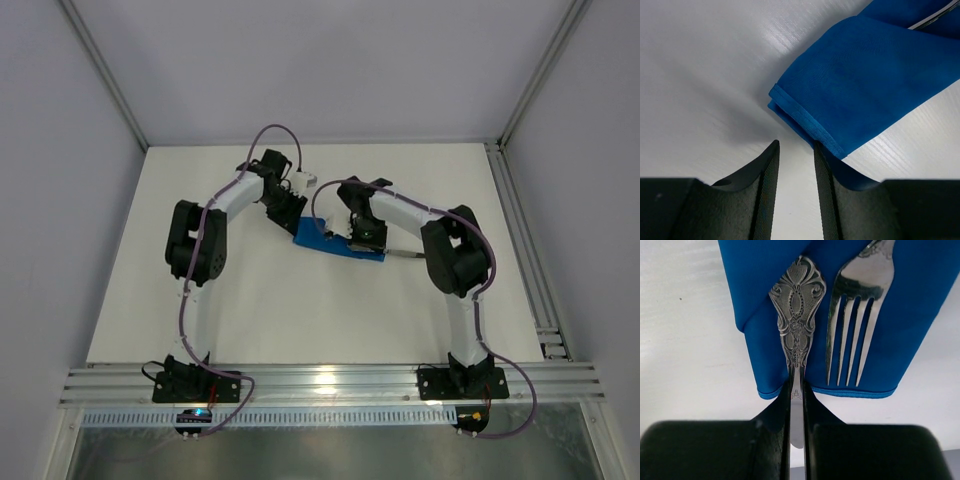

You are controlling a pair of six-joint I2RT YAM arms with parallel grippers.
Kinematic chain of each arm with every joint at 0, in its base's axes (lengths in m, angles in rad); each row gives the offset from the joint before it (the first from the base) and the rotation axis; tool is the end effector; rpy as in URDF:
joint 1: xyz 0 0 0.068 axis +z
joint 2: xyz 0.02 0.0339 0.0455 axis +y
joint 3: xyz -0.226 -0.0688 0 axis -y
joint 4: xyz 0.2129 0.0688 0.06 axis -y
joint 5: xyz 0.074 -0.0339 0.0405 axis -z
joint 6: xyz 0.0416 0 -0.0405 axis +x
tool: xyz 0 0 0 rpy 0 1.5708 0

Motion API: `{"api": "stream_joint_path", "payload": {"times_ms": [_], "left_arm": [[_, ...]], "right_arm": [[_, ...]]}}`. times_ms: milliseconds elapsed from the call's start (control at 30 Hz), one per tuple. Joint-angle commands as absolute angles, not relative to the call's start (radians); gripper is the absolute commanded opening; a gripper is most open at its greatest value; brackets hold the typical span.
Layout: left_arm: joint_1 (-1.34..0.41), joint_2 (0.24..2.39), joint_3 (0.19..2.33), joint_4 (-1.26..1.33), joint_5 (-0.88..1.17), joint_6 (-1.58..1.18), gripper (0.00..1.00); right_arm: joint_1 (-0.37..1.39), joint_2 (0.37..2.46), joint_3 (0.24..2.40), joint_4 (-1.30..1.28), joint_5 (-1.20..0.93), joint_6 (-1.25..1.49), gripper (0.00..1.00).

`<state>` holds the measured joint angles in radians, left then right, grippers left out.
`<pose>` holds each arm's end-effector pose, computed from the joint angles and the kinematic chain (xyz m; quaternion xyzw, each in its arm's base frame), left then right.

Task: Fold the napkin into a case and place the utensils inside
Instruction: Insert the knife into the folded napkin.

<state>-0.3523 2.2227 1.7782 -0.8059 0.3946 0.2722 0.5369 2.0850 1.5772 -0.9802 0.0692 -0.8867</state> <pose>0.3798 -0.1567 0.1491 0.3271 0.9116 -0.1996 0.1485 0.3073 0.1796 0.1441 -0.6512 0.7570 -0.0412 0.0347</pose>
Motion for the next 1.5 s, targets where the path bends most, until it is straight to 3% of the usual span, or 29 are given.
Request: {"api": "stream_joint_path", "payload": {"times_ms": [0, 300, 700, 1133, 1167, 1200, 1233, 1333, 1467], "left_arm": [[-0.356, 2.218, 1.786, -0.77, 0.396, 0.276, 0.35], [-0.359, 2.181, 1.72, -0.732, 0.459, 0.322, 0.31], [-0.359, 2.158, 1.677, -0.706, 0.491, 0.345, 0.31], [-0.359, 2.149, 1.674, -0.71, 0.525, 0.345, 0.31], [-0.359, 2.148, 1.667, -0.709, 0.522, 0.345, 0.31], [-0.359, 2.145, 1.666, -0.709, 0.512, 0.345, 0.31], [-0.357, 2.143, 1.664, -0.706, 0.506, 0.345, 0.31], [-0.357, 2.132, 1.652, -0.696, 0.482, 0.353, 0.31], [-0.356, 2.122, 1.652, -0.696, 0.46, 0.364, 0.31]], "right_arm": [[0.584, 2.12, 1.641, -1.019, 0.146, -0.891, 0.04], [0.663, 2.169, 1.736, -1.051, 0.221, -0.891, 0.04], [0.683, 2.252, 1.947, -1.092, 0.112, -0.795, 0.04], [0.692, 2.258, 1.945, -1.036, 0.015, -0.773, 0.04], [0.69, 2.257, 1.941, -1.025, 0.015, -0.767, 0.09], [0.692, 2.253, 1.936, -1.016, 0.029, -0.758, 0.25], [0.692, 2.241, 1.921, -1.003, 0.043, -0.749, 0.3], [0.69, 2.18, 1.86, -0.954, 0.083, -0.738, 0.42], [0.69, 2.09, 1.81, -0.9, 0.143, -0.701, 0.5]]}}
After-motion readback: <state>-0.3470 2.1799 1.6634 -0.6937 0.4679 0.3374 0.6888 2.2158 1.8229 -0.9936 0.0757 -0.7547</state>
